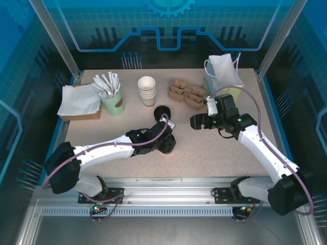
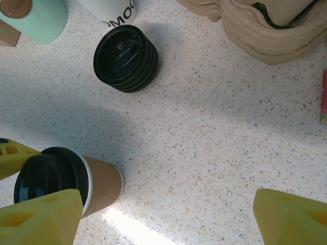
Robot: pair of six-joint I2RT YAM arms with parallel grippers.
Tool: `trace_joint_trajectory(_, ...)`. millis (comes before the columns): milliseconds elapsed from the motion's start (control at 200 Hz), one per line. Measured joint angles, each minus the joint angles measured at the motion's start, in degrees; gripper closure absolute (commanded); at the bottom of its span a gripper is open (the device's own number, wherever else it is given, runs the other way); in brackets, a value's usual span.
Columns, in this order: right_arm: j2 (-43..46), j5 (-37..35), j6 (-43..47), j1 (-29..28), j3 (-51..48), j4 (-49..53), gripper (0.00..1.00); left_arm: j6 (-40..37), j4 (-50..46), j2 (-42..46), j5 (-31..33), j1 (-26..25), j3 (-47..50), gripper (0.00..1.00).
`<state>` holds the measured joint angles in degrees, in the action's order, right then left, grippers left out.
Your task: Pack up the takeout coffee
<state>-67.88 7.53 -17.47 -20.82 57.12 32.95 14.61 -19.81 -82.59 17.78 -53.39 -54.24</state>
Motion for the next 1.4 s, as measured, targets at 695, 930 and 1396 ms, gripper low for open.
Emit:
trace_joint_trajectory(695,-0.02,0.44,0.00,0.00,-0.50,-0.24,0.12,0.44,0.85,-1.44,-0.59,-0.04,-0.02,0.34)
trace_joint_trajectory(930,-0.94,0.66,0.00,0.00,-0.50,-0.46,0.12,0.46,0.83,-1.77,-0.22,-0.04,-0.04,0.39)
trace_joint_trajectory(1396,-2.43,1.03,-0.04,-0.42,-0.50,-0.92,0.12,5.35,4.07,-2.34,3.41,-1.66,2.67,0.51)
